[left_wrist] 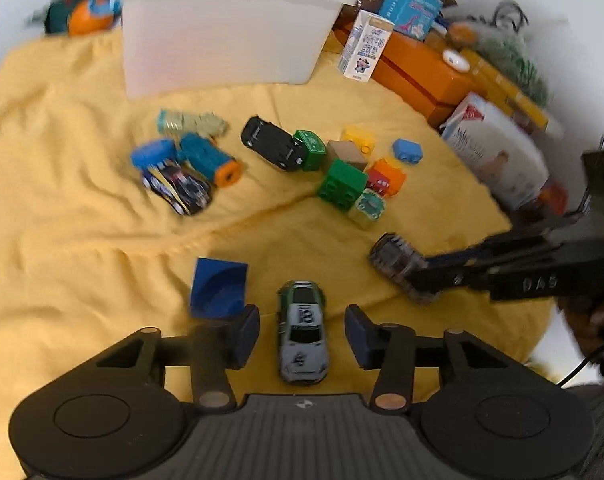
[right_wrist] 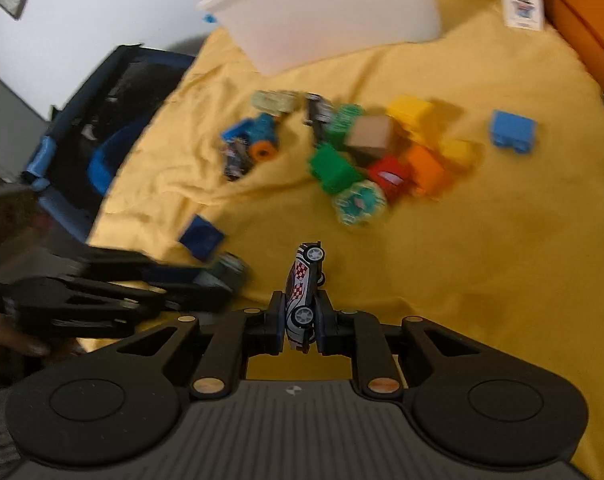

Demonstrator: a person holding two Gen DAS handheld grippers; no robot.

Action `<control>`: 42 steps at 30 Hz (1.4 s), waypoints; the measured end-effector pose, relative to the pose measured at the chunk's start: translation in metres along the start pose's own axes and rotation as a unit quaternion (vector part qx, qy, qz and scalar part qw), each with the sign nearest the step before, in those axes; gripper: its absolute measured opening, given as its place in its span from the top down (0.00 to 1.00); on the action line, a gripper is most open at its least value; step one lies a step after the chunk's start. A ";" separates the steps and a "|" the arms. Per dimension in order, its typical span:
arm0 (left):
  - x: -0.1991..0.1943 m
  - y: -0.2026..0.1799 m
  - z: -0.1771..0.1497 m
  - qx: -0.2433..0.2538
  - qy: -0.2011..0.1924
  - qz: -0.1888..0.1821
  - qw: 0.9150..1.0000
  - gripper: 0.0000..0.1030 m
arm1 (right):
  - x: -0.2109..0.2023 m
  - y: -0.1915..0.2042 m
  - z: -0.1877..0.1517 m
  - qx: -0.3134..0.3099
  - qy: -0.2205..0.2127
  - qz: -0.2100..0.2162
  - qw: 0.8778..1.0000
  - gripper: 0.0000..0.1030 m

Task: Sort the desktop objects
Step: 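Grasp the white-red car with the right tool while the left tool grasps the white-green car, then lift both cars over the white bin and open both tools to drop them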

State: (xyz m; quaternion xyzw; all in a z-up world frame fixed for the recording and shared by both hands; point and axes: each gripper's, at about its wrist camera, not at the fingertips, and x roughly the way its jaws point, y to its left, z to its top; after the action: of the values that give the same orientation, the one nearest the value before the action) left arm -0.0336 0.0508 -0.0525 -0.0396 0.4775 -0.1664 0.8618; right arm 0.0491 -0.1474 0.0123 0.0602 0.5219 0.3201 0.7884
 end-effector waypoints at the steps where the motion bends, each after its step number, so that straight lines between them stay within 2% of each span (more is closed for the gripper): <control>1: -0.002 -0.005 0.000 0.015 0.003 0.013 1.000 0.50 | -0.002 0.000 -0.002 -0.005 -0.005 -0.014 1.000 0.72; 5: -0.009 -0.021 -0.002 0.062 0.001 0.044 0.997 0.50 | -0.013 0.003 -0.008 -0.050 -0.032 -0.078 0.995 0.65; 7: -0.009 -0.026 -0.002 0.075 -0.011 0.059 0.995 0.50 | -0.018 0.010 -0.008 -0.081 -0.046 -0.106 0.990 0.51; 11: 0.001 -0.033 0.001 0.082 -0.009 0.063 0.995 0.50 | -0.023 0.024 -0.008 -0.141 -0.073 -0.103 0.982 0.49; 16: 0.014 -0.041 -0.005 0.099 0.008 0.088 0.991 0.50 | 0.000 0.043 -0.011 -0.220 -0.046 -0.150 0.963 0.50; 20: 0.023 -0.039 -0.012 0.092 0.029 0.082 0.992 0.50 | 0.007 0.043 -0.019 -0.238 -0.036 -0.154 0.958 0.47; 22: 0.023 -0.038 -0.014 0.092 0.024 0.081 0.992 0.50 | 0.013 0.039 -0.023 -0.228 -0.018 -0.157 0.961 0.48; 28: 0.023 -0.036 -0.014 0.093 0.024 0.081 0.992 0.51 | 0.011 0.031 -0.025 -0.202 -0.016 -0.148 0.968 0.48; 32: 0.023 -0.037 -0.012 0.095 0.022 0.086 0.992 0.61 | 0.011 0.031 -0.023 -0.203 -0.013 -0.144 0.968 0.48; 34: 0.021 -0.038 -0.010 0.099 0.024 0.087 0.991 0.68 | 0.012 0.035 -0.027 -0.223 -0.017 -0.141 0.964 0.57; 36: 0.019 -0.041 -0.009 0.109 0.022 0.086 0.990 0.68 | 0.013 0.045 -0.032 -0.260 -0.016 -0.151 0.954 0.67; 37: 0.017 -0.042 -0.008 0.113 0.018 0.084 0.990 0.68 | 0.014 0.050 -0.033 -0.275 -0.015 -0.158 0.948 0.67; 39: 0.007 -0.043 -0.005 0.110 -0.005 0.069 0.991 0.68 | 0.015 0.054 -0.033 -0.291 -0.011 -0.163 0.943 0.68; 42: -0.016 -0.043 0.007 0.103 -0.053 0.061 0.991 0.68 | 0.008 0.047 -0.027 -0.269 -0.009 -0.138 0.953 0.68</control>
State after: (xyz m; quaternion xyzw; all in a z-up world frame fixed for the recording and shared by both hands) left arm -0.0462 0.0150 -0.0263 0.0699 0.4131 -0.1599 0.8938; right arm 0.0068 -0.1123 0.0147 -0.2236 0.4124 0.3357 0.8168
